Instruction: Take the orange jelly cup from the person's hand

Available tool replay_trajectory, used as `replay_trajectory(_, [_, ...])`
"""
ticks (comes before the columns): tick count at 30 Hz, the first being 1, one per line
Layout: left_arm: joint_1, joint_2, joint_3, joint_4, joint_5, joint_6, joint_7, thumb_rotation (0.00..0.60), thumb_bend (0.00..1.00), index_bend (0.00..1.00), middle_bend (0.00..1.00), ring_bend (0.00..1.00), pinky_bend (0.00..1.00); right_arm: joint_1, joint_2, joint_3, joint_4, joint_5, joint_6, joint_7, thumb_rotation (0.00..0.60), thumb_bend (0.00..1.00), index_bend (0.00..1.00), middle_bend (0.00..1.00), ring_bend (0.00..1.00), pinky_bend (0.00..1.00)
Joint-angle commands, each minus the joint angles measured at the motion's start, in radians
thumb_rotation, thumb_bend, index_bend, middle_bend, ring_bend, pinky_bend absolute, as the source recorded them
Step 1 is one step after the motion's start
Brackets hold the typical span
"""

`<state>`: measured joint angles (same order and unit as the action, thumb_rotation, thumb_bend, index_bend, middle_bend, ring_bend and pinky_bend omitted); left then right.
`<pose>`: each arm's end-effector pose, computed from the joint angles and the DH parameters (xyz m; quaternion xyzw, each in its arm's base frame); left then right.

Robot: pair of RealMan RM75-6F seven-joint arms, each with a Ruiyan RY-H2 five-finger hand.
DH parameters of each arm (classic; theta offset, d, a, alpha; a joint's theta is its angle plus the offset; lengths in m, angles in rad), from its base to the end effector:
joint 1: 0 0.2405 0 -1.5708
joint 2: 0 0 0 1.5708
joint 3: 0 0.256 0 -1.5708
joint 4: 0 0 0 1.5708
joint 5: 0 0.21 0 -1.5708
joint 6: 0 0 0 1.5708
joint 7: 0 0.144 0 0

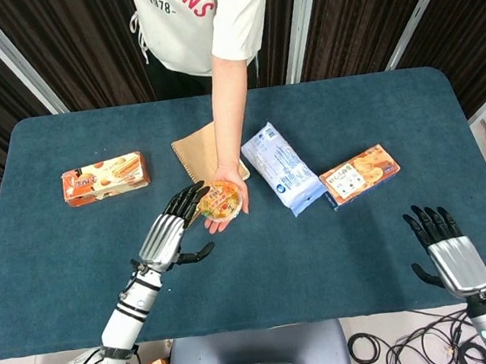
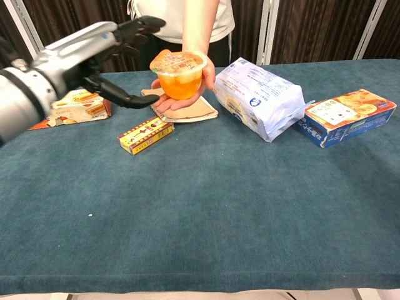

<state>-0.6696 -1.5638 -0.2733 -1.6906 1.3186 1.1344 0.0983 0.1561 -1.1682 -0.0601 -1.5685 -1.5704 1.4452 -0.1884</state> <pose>-0.0807 0.3130 0.0137 -0.6460 -0.4227 -0.5574 0.3055 -0.3046 -0.1784 0.1237 0.6904 -0.3289 0.3238 0.5571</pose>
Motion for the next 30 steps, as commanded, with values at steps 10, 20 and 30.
replay_trajectory(10, [-0.115, -0.169, -0.079, 0.204, -0.062, 0.007, 0.090, 0.600, 0.28, 0.00, 0.00, 0.00, 0.12, -0.020, 0.027, 0.005, 0.003, 0.016, -0.016, 0.038, 0.600, 0.20, 0.00, 0.00, 0.00, 0.00])
replay_trajectory(20, [-0.155, -0.220, -0.067, 0.295, -0.046, 0.017, 0.123, 0.600, 0.29, 0.28, 0.24, 0.24, 0.39, -0.025, 0.036, 0.026, 0.021, 0.042, -0.032, 0.086, 0.600, 0.20, 0.00, 0.00, 0.00, 0.00])
replay_trajectory(30, [-0.160, -0.242, -0.057, 0.332, 0.034, 0.090, 0.073, 0.600, 0.33, 0.53, 0.51, 0.52, 0.72, -0.027, 0.039, 0.032, 0.031, 0.047, -0.049, 0.099, 0.600, 0.20, 0.00, 0.00, 0.00, 0.00])
